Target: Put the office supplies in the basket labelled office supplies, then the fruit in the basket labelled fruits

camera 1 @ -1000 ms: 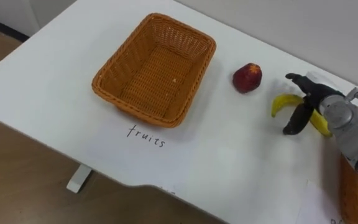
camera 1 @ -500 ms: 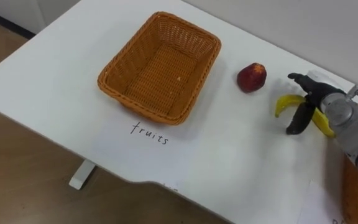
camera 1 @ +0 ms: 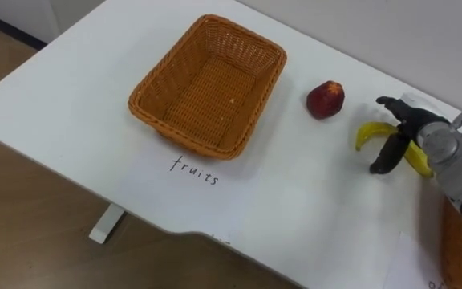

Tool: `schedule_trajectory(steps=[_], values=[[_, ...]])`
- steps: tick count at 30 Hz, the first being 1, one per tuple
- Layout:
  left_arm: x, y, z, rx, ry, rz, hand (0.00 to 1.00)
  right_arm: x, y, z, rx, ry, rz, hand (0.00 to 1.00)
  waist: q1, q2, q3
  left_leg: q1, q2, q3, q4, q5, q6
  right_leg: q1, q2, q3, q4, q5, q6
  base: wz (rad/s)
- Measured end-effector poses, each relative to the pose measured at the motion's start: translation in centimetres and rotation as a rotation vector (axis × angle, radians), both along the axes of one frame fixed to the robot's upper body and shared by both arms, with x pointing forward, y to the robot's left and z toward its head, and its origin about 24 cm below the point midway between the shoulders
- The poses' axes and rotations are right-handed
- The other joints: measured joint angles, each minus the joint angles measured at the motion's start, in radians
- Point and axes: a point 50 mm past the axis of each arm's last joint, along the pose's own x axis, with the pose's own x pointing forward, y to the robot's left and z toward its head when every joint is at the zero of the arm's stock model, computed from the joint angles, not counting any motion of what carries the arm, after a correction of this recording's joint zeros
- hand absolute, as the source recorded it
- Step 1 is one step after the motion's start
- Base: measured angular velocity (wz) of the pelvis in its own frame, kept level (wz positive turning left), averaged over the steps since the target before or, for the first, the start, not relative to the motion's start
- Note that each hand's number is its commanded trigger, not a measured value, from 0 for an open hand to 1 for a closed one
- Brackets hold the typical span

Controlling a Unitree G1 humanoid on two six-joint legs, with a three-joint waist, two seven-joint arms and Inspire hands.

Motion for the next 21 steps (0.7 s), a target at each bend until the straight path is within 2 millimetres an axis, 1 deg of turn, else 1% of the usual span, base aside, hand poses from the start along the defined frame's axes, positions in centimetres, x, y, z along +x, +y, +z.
schedule_trajectory(steps=[2, 8, 12, 17, 21], values=[[0.1, 0.0, 0.0, -0.003, 0.012, -0.018, 0.00, -0.2, -0.2, -0.1, 0.021, 0.023, -0.005, 0.00, 0.002, 0.000, 0.0001, -0.002, -0.001, -0.005, 0.002, 0.001, 0.000, 0.001, -0.002, -0.012, -0.001, 0.001, 0.001, 0.08], [0.4, -0.1, -0.1, -0.041, 0.022, -0.037, 0.00, -0.5, -0.9, -0.5, -0.003, 0.138, 0.012, 0.00, 0.026, 0.003, 0.0021, 0.008, -0.002, -0.006, -0.001, 0.001, 0.001, 0.011, -0.002, -0.013, -0.006, 0.004, 0.002, -0.02], [0.4, -0.2, -0.1, -0.058, 0.025, -0.040, 0.00, -0.7, -1.2, -0.6, 0.012, 0.197, 0.005, 0.00, 0.031, 0.003, 0.0027, 0.009, -0.003, -0.007, -0.003, 0.001, 0.002, 0.015, 0.000, -0.015, -0.016, 0.010, 0.002, 0.01], [0.4, -0.2, -0.1, -0.063, 0.030, -0.040, 0.00, -0.9, -1.2, -0.7, 0.024, 0.232, 0.001, 0.00, 0.036, 0.003, 0.0028, 0.008, -0.003, -0.006, -0.003, 0.001, 0.002, 0.015, 0.000, -0.015, -0.017, 0.014, 0.003, 0.00], [0.6, -0.2, -0.1, -0.069, 0.031, -0.042, 0.00, -1.0, -1.5, -0.7, 0.016, 0.250, -0.006, 0.00, 0.053, 0.003, 0.0028, 0.009, -0.003, -0.005, -0.003, 0.001, 0.002, 0.015, 0.000, -0.014, -0.017, 0.014, 0.003, 0.00]])
